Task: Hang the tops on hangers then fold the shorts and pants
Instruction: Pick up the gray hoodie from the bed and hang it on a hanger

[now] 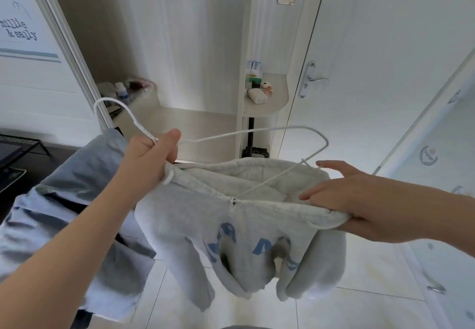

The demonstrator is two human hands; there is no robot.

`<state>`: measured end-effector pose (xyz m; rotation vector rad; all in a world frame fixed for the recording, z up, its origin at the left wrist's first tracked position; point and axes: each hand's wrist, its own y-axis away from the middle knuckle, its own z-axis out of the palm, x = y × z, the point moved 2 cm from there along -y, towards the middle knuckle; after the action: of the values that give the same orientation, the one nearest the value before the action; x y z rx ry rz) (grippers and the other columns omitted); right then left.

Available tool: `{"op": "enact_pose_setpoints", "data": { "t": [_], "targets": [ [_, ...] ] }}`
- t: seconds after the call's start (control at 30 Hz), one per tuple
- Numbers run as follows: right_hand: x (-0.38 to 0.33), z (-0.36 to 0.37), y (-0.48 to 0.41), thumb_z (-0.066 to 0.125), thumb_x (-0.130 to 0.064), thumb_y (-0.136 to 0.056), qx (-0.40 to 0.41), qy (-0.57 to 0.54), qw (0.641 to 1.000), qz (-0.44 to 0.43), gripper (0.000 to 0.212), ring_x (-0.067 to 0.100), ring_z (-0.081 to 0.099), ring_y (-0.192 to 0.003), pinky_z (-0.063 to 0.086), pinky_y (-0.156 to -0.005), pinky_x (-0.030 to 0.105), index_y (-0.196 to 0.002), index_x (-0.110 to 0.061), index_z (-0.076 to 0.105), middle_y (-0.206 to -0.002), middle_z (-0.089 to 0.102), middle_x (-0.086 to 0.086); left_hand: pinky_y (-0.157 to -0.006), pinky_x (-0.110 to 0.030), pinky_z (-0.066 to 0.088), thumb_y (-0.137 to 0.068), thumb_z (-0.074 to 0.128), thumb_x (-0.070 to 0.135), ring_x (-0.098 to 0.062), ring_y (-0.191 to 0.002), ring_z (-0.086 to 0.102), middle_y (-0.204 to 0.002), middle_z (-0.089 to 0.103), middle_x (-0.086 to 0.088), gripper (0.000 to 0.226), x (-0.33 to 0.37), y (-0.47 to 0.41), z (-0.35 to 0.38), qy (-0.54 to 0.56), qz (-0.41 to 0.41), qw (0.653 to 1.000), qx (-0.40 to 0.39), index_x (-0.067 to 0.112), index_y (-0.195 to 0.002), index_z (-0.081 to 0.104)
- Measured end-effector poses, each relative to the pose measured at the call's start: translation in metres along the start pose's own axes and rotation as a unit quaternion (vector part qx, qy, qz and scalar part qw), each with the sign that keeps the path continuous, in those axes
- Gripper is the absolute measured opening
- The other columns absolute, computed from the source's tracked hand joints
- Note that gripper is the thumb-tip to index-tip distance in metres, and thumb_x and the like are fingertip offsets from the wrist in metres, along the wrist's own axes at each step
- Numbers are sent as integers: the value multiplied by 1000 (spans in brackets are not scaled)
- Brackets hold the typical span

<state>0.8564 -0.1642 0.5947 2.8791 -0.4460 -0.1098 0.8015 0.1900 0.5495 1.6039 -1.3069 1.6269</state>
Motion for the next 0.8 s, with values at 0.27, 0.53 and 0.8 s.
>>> {"op": "enact_pose_setpoints", "data": {
  "t": [0.27, 0.53, 0.8],
  "targets": [
    [18, -10, 12, 30, -47, -98, 86, 180, 979, 29, 42, 12, 40, -141, 1, -118, 62, -115, -33, 66, -109, 73, -19, -50, -33, 23, -88, 59, 43, -20, -45, 22, -44, 29, 6, 53, 17, 3, -1, 25, 43, 984, -174, 30, -42, 37],
    [32, -42, 10, 55, -17, -90, 235, 229, 944, 18, 14, 24, 70, -108, 31, -109, 66, -90, -15, 69, -86, 75, -1, -47, -22, 27, -77, 59, 53, -14, -45, 26, -45, 29, 4, 50, 29, 0, -7, -39, 3, 978, -203, 29, -40, 34],
    [8, -87, -27, 38, -42, -89, 244, 60, 964, 85, 42, 26, 67, -82, 53, -88, 45, -98, -12, 65, -85, 70, 3, -51, -20, 36, -90, 41, 59, -14, -47, 40, -47, 40, 4, 53, 53, -3, 47, -319, -2, 896, -309, 21, -53, 44]
  ]
}}
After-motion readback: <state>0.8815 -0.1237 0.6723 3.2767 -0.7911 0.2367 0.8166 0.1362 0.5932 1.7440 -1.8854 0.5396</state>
